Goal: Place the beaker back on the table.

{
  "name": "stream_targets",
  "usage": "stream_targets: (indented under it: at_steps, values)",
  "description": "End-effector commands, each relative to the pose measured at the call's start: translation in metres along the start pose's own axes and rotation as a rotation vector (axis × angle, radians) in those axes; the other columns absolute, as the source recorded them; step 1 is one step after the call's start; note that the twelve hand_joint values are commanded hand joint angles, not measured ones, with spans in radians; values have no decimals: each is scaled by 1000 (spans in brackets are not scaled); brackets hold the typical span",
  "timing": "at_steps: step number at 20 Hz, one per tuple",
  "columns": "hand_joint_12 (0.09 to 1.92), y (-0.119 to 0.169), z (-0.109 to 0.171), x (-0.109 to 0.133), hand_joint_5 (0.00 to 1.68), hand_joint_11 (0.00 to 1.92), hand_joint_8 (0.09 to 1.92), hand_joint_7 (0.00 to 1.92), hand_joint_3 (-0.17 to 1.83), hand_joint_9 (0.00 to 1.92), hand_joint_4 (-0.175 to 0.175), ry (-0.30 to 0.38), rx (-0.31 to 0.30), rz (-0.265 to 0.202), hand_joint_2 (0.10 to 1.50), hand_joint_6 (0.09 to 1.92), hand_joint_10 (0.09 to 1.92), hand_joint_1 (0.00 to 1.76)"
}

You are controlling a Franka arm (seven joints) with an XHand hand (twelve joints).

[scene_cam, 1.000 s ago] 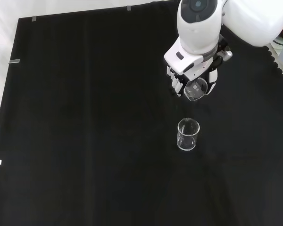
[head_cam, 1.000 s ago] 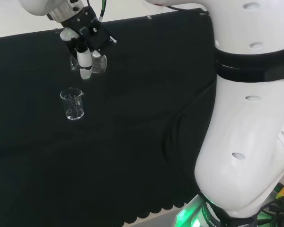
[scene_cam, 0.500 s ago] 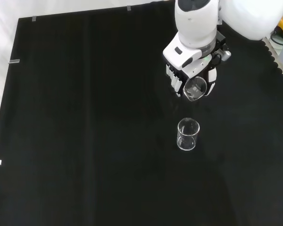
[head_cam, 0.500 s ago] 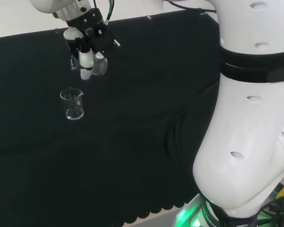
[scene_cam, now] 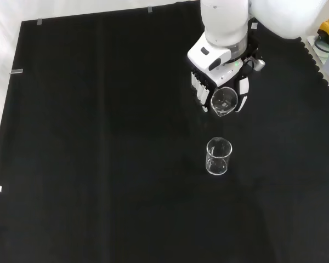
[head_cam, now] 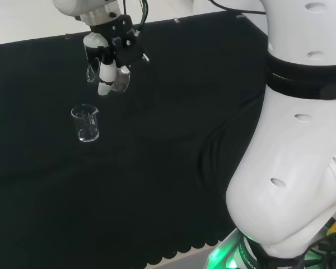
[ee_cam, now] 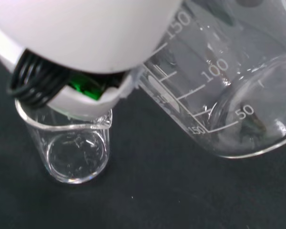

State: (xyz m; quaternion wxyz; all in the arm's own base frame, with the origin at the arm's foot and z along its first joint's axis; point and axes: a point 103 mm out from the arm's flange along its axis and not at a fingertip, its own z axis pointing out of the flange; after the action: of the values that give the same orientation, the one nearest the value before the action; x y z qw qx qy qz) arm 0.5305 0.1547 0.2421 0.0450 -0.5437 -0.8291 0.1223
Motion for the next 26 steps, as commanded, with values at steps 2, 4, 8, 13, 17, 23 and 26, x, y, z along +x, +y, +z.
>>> stream_targets:
  at_steps: [2, 4, 8, 13, 17, 23, 26]
  values:
    - [685, 0, 7, -9, 1406, 1360, 495, 1436, 710, 1598, -175, 56, -31, -6, 549, 406, 87, 1440]
    - [685, 1, 11, -12, 1406, 1360, 496, 1435, 709, 1598, -175, 79, -36, -9, 549, 406, 87, 1440]
    - [683, 0, 19, -17, 1405, 1354, 496, 1435, 709, 1597, -175, 105, -62, -16, 550, 406, 87, 1440]
    - [681, 0, 28, -20, 1405, 1349, 498, 1434, 707, 1596, -175, 118, -76, -23, 551, 406, 87, 1440]
    - [682, -1, 36, -24, 1405, 1348, 499, 1433, 706, 1596, -175, 138, -95, -30, 552, 405, 87, 1440]
    - [683, 0, 49, -29, 1404, 1349, 501, 1432, 703, 1596, -175, 212, -138, -59, 554, 405, 87, 1440]
    - [684, 2, 58, -32, 1403, 1350, 503, 1430, 701, 1595, -175, 255, -155, -75, 555, 405, 87, 1439]
